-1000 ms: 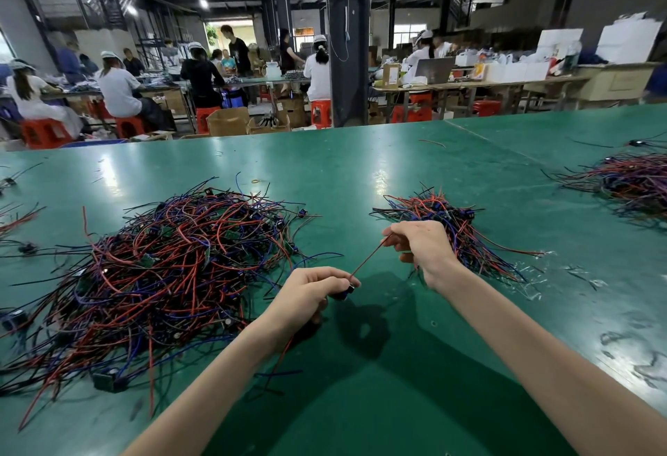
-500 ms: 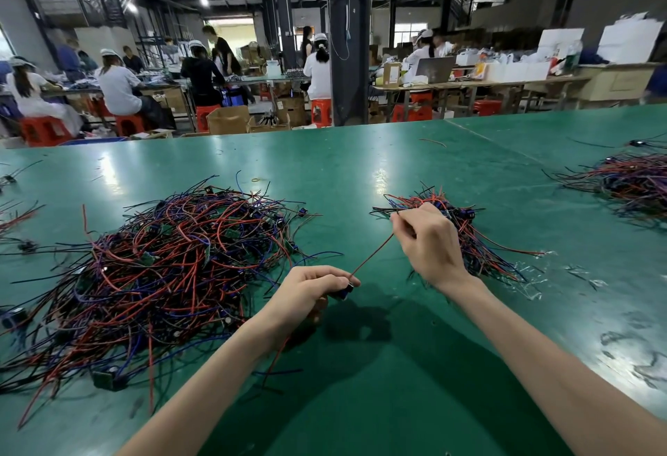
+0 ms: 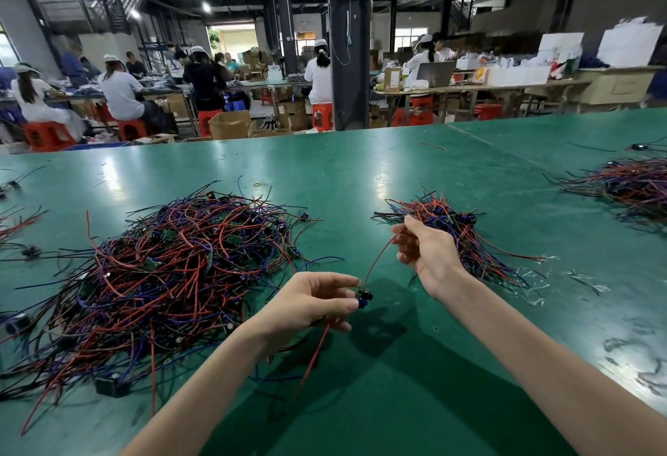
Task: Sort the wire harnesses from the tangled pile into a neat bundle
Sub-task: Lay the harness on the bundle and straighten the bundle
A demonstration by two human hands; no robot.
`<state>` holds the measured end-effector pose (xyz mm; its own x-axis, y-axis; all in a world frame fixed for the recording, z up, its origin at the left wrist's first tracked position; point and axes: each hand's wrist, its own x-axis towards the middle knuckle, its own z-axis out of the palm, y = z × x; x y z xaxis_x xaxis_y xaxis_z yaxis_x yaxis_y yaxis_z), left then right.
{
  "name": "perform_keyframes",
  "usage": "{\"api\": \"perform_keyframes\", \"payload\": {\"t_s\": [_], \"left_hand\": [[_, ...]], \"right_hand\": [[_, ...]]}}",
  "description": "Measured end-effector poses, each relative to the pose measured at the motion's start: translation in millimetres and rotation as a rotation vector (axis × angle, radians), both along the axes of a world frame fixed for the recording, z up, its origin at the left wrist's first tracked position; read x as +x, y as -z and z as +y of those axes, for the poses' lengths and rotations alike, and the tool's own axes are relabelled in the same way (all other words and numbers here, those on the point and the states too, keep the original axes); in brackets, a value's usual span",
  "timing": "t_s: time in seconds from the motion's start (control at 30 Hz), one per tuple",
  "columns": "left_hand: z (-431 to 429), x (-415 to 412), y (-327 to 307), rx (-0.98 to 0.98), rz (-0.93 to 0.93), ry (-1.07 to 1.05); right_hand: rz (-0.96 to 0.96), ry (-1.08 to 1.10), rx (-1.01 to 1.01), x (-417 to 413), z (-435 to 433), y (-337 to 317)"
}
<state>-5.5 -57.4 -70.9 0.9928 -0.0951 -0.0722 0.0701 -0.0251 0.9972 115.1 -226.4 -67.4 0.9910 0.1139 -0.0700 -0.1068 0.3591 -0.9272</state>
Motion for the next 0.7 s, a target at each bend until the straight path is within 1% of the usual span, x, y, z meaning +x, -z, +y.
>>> {"api": "perform_keyframes", "payload": {"t_s": [0.1, 0.2, 0.27, 0.33, 0.4, 0.47, 0.57, 0.7], "left_hand": [[0.0, 0.0, 0.7, -0.015, 0.011, 0.022], [-0.7, 1.8, 2.4, -0.053, -0.011, -0.028], [-0.3, 4.3, 3.7, -0.129, -0.028, -0.095], [1.7, 7.5, 4.7, -0.249, -0.031, -0.177], [4.1, 9.4, 4.7, -0.331, -0.037, -0.221], [5.1, 8.7, 4.2, -0.345, -0.042, -0.229], [5.7, 8.6, 4.6, -0.309, -0.028, -0.265], [6.9, 9.9, 3.7, -0.271, 0.018, -0.277]], "right_hand": [[0.026, -0.022, 0.037, -3.3, 0.5, -1.6], [0.065, -0.108, 0.029, -8.1, 4.0, -2.2], [0.096, -0.230, -0.006, -14.5, 8.9, -0.6], [0.085, -0.386, -0.065, -22.9, 13.8, 1.5], [0.027, -0.550, -0.134, -32.4, 17.8, 2.8], [-0.074, -0.647, -0.196, -40.1, 21.5, 4.4], [-0.166, -0.604, -0.223, -44.4, 25.2, 8.2], [-0.188, -0.517, -0.230, -46.4, 26.6, 8.9]]}}
